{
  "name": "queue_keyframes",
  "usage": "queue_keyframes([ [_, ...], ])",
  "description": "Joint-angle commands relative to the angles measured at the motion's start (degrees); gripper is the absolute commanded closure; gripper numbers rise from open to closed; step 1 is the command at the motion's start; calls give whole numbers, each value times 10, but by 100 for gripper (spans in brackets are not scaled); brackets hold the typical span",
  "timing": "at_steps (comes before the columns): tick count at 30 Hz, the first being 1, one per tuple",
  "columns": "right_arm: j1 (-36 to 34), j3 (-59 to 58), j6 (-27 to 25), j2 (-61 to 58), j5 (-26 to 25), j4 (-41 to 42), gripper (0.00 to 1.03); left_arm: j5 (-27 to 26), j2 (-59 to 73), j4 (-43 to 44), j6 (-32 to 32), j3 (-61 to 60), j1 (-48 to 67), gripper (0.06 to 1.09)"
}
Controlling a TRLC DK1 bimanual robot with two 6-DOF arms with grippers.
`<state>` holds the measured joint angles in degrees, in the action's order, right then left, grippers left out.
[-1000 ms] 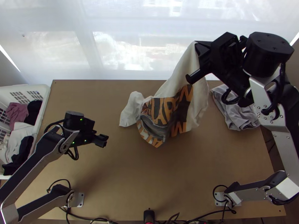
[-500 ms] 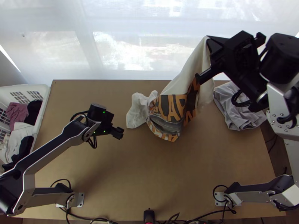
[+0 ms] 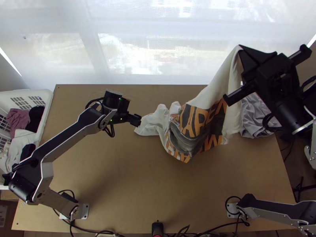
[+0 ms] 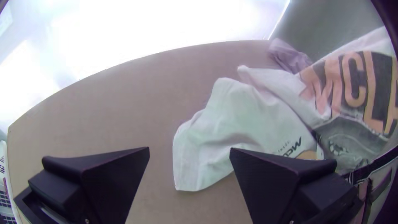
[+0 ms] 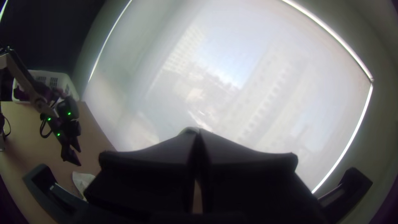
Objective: Fold the t-shirt
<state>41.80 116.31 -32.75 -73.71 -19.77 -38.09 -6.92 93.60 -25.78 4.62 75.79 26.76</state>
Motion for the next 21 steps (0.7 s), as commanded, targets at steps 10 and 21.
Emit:
queue_keyframes([
  [10,26,-128,7,82,-9,-67,100,-3,165,-59,10,143,40,13],
  [21,13,-140,8,82,-8,-57,100,25,149,-82,-2,52,39,15],
])
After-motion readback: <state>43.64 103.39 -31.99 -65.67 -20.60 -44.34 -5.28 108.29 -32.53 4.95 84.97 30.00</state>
